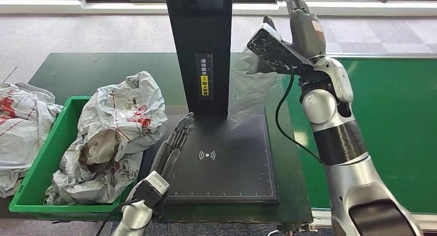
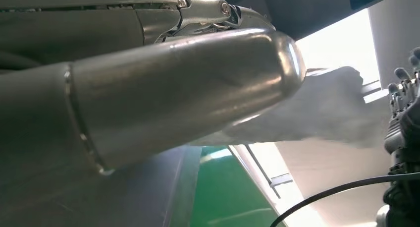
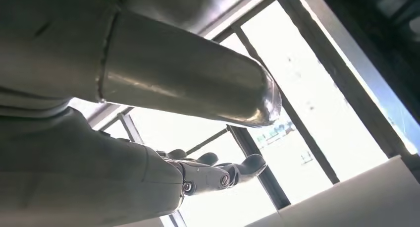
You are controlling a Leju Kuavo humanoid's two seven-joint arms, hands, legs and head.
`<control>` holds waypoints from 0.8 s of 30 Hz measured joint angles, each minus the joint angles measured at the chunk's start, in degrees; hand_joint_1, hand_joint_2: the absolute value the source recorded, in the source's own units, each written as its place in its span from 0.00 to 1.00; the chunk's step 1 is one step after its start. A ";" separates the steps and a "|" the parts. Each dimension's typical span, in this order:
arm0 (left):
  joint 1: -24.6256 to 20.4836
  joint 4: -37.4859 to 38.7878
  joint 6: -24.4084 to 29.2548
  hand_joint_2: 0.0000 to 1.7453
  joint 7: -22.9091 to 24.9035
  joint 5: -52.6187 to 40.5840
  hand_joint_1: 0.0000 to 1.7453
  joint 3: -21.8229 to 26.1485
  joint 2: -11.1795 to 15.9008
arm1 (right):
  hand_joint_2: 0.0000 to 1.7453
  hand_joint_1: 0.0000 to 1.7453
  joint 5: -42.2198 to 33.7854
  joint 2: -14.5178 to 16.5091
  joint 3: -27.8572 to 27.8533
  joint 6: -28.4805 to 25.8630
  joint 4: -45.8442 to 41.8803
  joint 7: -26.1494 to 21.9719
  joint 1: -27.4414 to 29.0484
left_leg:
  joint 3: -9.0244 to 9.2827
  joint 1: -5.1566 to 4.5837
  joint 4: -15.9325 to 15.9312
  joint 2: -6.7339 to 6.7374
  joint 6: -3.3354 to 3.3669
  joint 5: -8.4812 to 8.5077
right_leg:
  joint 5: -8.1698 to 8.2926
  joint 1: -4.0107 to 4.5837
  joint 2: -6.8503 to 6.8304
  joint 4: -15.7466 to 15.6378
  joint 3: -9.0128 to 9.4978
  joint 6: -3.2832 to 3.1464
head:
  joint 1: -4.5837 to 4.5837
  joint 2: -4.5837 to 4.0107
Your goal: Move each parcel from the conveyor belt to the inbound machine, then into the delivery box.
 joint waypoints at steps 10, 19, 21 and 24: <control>-1.82 1.49 -0.04 0.00 -0.40 1.99 0.00 0.00 0.21 | 0.00 0.00 -4.34 -0.53 0.00 7.21 3.90 4.78 -15.72 | -0.16 0.00 0.00 -0.04 0.00 0.00 | 0.00 -0.02 -0.04 0.01 -0.13 0.00 | 0.01 0.00; -2.92 2.92 -0.03 0.00 -0.84 2.47 0.00 -0.06 0.21 | 0.00 0.00 -6.77 -0.15 1.54 5.82 9.36 2.52 -18.61 | -0.17 -0.01 0.00 -0.06 0.01 0.01 | 0.01 -0.03 -0.05 0.00 -0.11 0.01 | 0.01 0.00; -3.13 3.26 -0.01 0.00 -0.91 2.72 0.00 -0.07 0.21 | 0.00 0.00 -7.01 0.20 2.16 5.49 10.42 2.27 -18.56 | -0.16 0.00 0.00 -0.08 0.01 0.02 | 0.01 -0.02 -0.07 0.01 -0.11 0.01 | 0.00 0.00; -3.56 3.94 0.26 0.00 -1.15 3.21 0.00 -0.07 0.21 | 0.00 0.00 -8.33 0.52 3.09 5.01 11.91 1.45 -18.21 | -0.16 0.00 0.00 -0.12 0.00 0.03 | 0.00 0.00 -0.10 0.01 -0.11 0.00 | 0.00 0.00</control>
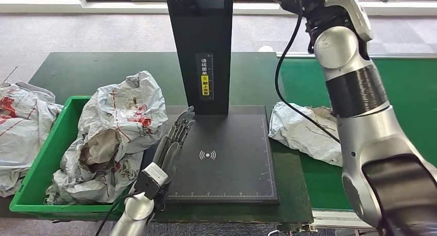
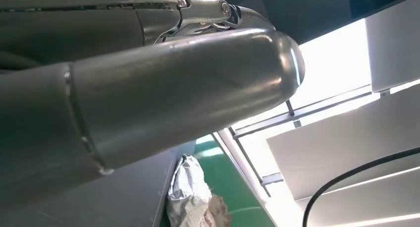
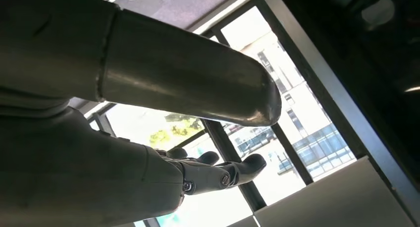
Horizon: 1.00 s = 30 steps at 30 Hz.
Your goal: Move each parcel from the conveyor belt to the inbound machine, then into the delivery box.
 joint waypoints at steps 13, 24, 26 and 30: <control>0.13 1.07 1.66 0.00 -0.75 0.56 0.00 -0.03 0.44 | 0.50 0.00 -0.61 -2.72 0.04 -14.03 -5.70 -6.69 23.13 | 0.08 0.04 0.00 -0.13 0.04 -0.06 | -0.07 0.04 -0.13 -0.14 0.12 0.02 | 0.00 0.00; 3.78 -4.09 5.59 0.00 3.24 -2.46 0.00 -0.02 -0.16 | 1.00 0.00 13.18 2.94 -8.00 -23.46 -21.87 -5.86 57.55 | 0.11 0.17 -0.02 -0.45 -0.09 -0.41 | -0.54 0.15 -0.56 -0.13 0.29 -0.08 | -0.01 0.00; 4.04 -4.63 5.56 0.00 3.45 -2.49 0.00 -0.02 -0.37 | 1.00 0.00 14.50 3.78 -9.51 -23.11 -23.20 -5.04 59.33 | 0.11 0.17 -0.02 -0.44 -0.09 -0.41 | -0.54 0.15 -0.56 -0.13 0.31 -0.09 | -0.01 0.00; 4.22 -5.27 5.52 0.00 3.51 -2.49 0.00 0.00 -0.58 | 1.00 0.00 15.02 4.62 -11.18 -22.96 -24.82 -4.76 61.31 | 0.13 0.15 -0.01 -0.41 -0.08 -0.41 | -0.51 0.12 -0.53 -0.13 0.32 -0.07 | -0.02 0.00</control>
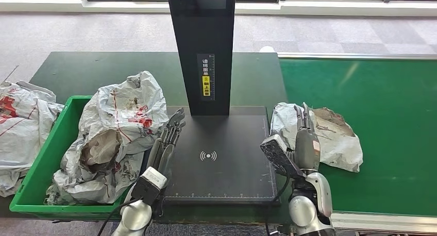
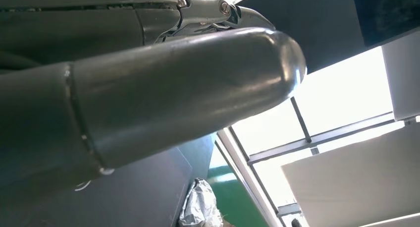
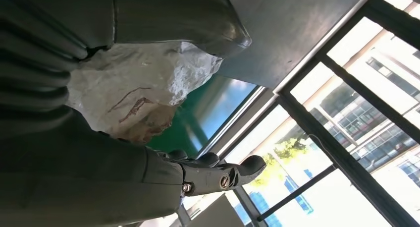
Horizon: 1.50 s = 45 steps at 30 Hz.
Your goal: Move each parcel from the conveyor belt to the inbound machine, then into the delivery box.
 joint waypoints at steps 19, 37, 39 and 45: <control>0.25 0.74 -0.56 0.00 -0.38 -0.62 0.00 0.00 -0.44 | 1.00 0.00 -2.42 0.91 -16.03 -0.11 10.12 -1.92 -2.11 | 0.05 -0.08 0.00 0.09 0.06 0.03 | 0.06 -0.09 0.12 -0.01 0.02 0.08 | -0.01 0.00; -0.15 2.07 -0.30 0.00 -0.32 -0.63 0.00 0.00 -0.44 | 1.00 0.00 -3.06 0.54 -21.74 -0.18 21.84 -3.36 -6.05 | 0.04 -0.10 0.00 0.10 0.11 0.05 | 0.07 -0.10 0.15 -0.01 0.01 0.10 | 0.01 0.00; -0.16 2.16 0.07 0.00 -0.31 -0.63 0.00 -0.01 -0.44 | 1.00 0.00 -3.43 0.23 -22.20 0.29 23.81 -3.60 -7.29 | 0.04 -0.11 0.00 0.15 0.11 0.05 | 0.09 -0.11 0.20 -0.01 -0.01 0.12 | 0.01 0.00; -0.18 2.56 1.64 0.00 -0.09 -0.78 0.00 -0.70 -0.44 | 1.00 0.00 -4.27 -2.96 -26.23 -1.71 39.50 -5.86 -16.05 | 0.06 -0.16 0.01 0.22 0.18 0.11 | 0.19 -0.16 0.28 -0.02 0.01 0.24 | 0.01 0.00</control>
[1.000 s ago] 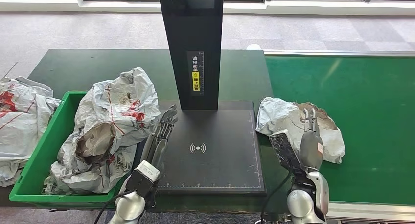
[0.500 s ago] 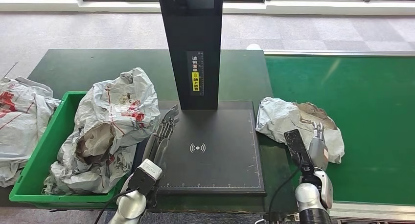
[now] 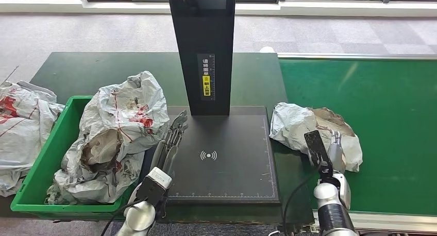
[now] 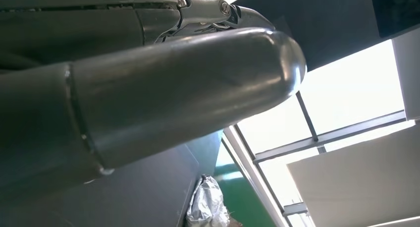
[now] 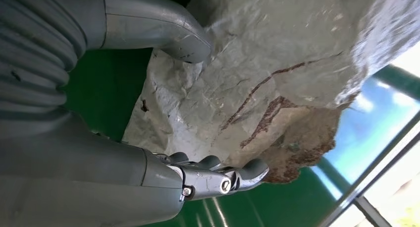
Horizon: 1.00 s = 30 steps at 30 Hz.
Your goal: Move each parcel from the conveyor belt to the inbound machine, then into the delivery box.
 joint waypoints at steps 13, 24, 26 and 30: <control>0.76 -0.03 1.30 0.00 1.52 -0.42 0.00 -1.25 0.16 | 1.00 0.00 8.00 -4.05 -2.58 -4.26 18.58 6.92 -7.30 | -0.04 -0.03 0.00 -0.02 0.01 -0.01 | 0.01 -0.03 0.01 0.00 -0.03 0.03 | 0.00 0.00; 0.73 0.90 1.41 0.00 1.64 -0.12 0.00 -2.14 0.17 | 1.00 1.00 14.27 -4.77 -2.60 -0.28 23.90 13.23 -11.41 | -0.03 -0.06 0.01 -0.02 0.04 0.01 | 0.03 -0.07 0.01 0.00 -0.02 0.05 | 0.01 0.00; 0.72 0.94 1.41 0.00 1.65 -0.05 0.00 -2.14 0.17 | 1.00 1.00 14.79 -4.77 -2.60 0.27 24.31 13.67 -11.68 | -0.03 -0.06 0.01 -0.02 0.04 0.01 | 0.03 -0.07 0.01 0.00 -0.02 0.05 | 0.00 0.00; 0.52 0.95 1.42 0.00 2.09 0.07 0.00 -2.18 0.17 | 1.00 1.00 17.14 -4.77 -2.60 2.98 25.12 16.02 -12.15 | -0.03 -0.06 0.01 -0.03 0.04 0.01 | 0.03 -0.06 0.01 0.00 -0.02 0.05 | 0.01 0.00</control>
